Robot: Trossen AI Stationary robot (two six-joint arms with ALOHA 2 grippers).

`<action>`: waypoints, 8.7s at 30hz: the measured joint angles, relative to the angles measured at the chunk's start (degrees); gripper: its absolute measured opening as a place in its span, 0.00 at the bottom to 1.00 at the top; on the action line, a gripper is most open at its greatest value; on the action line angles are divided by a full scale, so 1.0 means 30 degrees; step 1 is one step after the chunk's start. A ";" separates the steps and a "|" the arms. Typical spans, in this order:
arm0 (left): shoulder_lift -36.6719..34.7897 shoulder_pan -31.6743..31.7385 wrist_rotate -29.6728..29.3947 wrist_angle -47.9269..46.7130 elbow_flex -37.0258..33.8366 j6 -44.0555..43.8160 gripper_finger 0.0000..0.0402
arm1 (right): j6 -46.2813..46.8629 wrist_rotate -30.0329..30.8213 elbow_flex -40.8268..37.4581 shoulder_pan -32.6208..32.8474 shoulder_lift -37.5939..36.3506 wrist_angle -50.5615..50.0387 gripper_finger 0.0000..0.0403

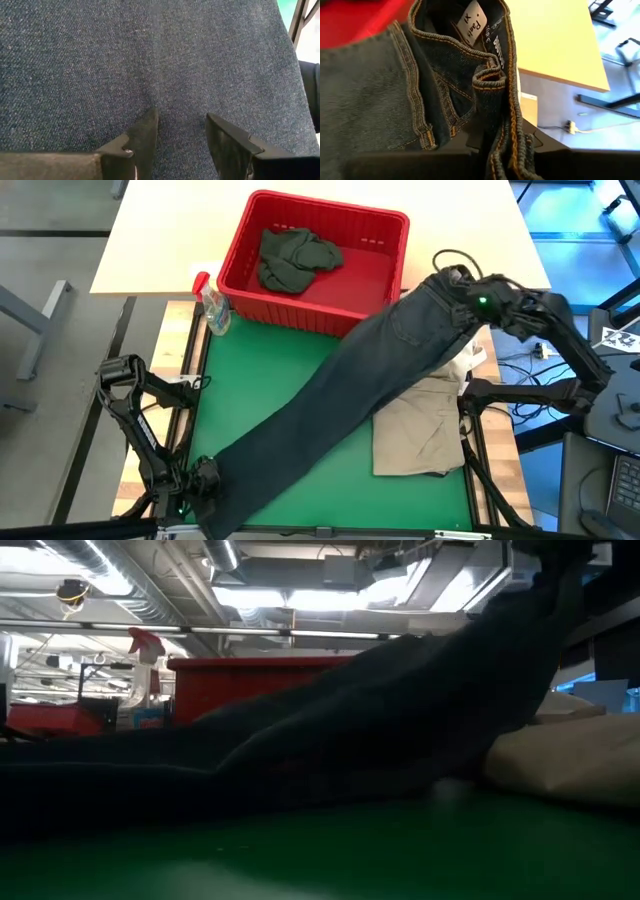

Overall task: Fold Laundry from Bin
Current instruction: Fold the blue pants

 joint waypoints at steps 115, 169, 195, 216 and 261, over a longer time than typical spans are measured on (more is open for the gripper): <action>-1.8938 0.0670 -0.5115 -0.8439 0.1384 1.3386 0.36 | 0.0164 -0.0054 1.2960 2.2235 3.0303 3.8204 0.14; -0.5745 0.3383 -0.2302 -0.2651 0.1392 1.2582 0.36 | 0.2085 -0.2227 1.2938 2.1564 2.7481 1.5427 0.51; 0.1326 0.6378 -0.4771 0.0416 0.1370 0.6444 0.36 | -1.0158 -0.4604 1.2923 1.4308 2.9128 1.6244 0.51; -0.1295 0.6934 0.0530 0.1260 0.4734 1.6801 0.56 | -0.5227 -0.4679 1.2960 2.3072 2.3007 1.2256 0.51; 0.5595 0.5872 0.2575 -0.8708 1.3143 1.6961 0.43 | -0.1457 -0.3753 1.0453 2.4859 2.4108 1.6318 0.51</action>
